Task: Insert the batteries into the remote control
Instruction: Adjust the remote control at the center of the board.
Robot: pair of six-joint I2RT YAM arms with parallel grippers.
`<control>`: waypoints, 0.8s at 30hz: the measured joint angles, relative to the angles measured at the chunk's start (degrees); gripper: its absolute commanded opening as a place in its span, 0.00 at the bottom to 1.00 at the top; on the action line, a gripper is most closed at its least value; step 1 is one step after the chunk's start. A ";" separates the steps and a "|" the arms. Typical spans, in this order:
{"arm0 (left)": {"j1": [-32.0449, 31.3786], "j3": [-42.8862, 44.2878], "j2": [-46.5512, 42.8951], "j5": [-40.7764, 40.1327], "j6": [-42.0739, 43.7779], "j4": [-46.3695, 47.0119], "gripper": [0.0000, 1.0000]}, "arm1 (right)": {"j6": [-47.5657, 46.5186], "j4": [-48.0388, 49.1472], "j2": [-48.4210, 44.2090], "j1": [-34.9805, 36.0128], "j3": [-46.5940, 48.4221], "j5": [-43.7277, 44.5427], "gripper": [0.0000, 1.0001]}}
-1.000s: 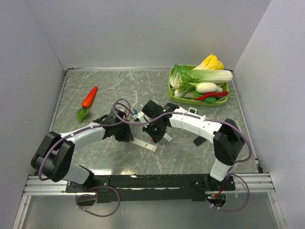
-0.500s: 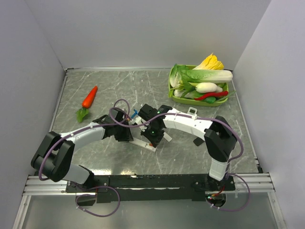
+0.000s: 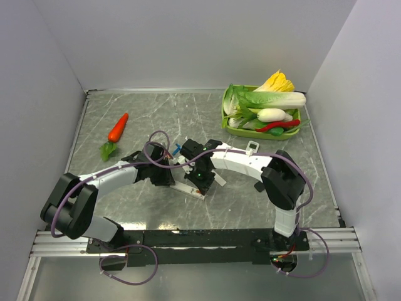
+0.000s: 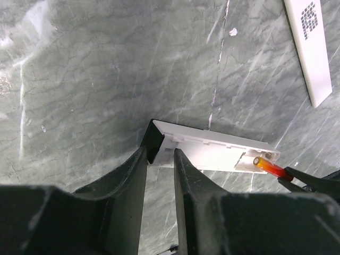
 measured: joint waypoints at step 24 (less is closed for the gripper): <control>0.00 -0.48 -0.37 0.04 -0.96 0.44 0.29 | 3.26 2.78 1.62 0.31 -0.57 3.50 0.19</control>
